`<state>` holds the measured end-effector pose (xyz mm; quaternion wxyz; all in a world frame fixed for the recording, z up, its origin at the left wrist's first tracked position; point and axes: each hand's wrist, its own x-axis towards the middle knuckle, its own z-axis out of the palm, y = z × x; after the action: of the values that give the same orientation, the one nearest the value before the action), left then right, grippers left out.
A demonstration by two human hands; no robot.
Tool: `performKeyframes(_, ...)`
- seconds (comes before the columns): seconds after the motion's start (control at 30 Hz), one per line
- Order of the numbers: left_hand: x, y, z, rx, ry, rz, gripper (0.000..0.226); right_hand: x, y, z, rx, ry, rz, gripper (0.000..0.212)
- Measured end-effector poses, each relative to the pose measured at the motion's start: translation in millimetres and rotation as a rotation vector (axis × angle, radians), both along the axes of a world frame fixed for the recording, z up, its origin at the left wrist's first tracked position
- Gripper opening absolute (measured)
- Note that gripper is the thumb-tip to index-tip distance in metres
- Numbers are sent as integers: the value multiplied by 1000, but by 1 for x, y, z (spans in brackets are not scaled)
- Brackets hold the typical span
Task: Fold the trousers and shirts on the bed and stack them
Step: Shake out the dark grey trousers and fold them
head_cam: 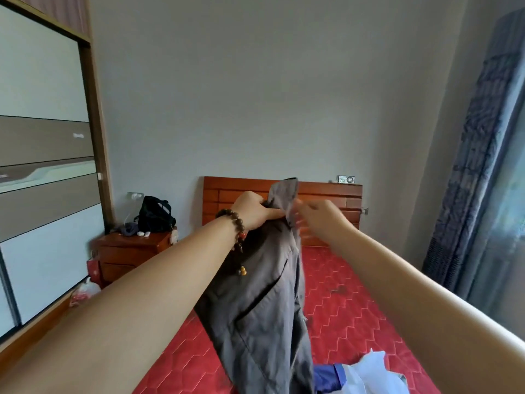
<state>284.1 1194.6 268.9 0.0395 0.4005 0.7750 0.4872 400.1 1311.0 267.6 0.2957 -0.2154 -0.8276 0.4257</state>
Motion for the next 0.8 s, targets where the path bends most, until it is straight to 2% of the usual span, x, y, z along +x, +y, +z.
performKeyframes(0.03,6,4,2,56,-93,-33,37,0,-6,-1,-131,-24,71,42)
performKeyframes(0.1,14,7,8,138,-430,-182,38,3,-4,-2,-262,-45,159,51)
performKeyframes(0.17,16,5,12,120,-712,-393,53,9,9,-3,-381,-14,281,53)
performKeyframes(0.2,15,4,12,103,-763,-475,59,12,15,-3,-406,-6,346,51)
performKeyframes(0.27,15,2,11,90,-787,-566,65,12,24,-3,-318,-64,408,39)
performKeyframes(0.4,14,6,12,51,-749,-572,62,4,34,0,-66,-146,291,17)
performKeyframes(0.47,10,4,14,27,-674,-515,54,6,37,3,-43,-157,283,17)
performKeyframes(0.53,8,0,19,60,-510,-430,38,8,42,8,-47,-151,305,15)
performKeyframes(0.57,8,-1,22,86,-359,-366,29,8,44,11,-31,-149,312,17)
performKeyframes(0.63,1,-6,27,126,74,-191,20,9,46,19,13,-163,341,19)
performKeyframes(0.67,-4,-8,30,126,295,-135,27,10,47,23,33,-182,372,18)
performKeyframes(0.7,-7,-10,33,86,478,-132,44,11,48,28,48,-206,413,17)
performKeyframes(0.77,-8,-11,39,-119,691,-205,81,15,49,39,70,-258,493,18)
performKeyframes(0.8,-8,-8,41,-245,761,-221,90,17,49,43,80,-281,518,20)
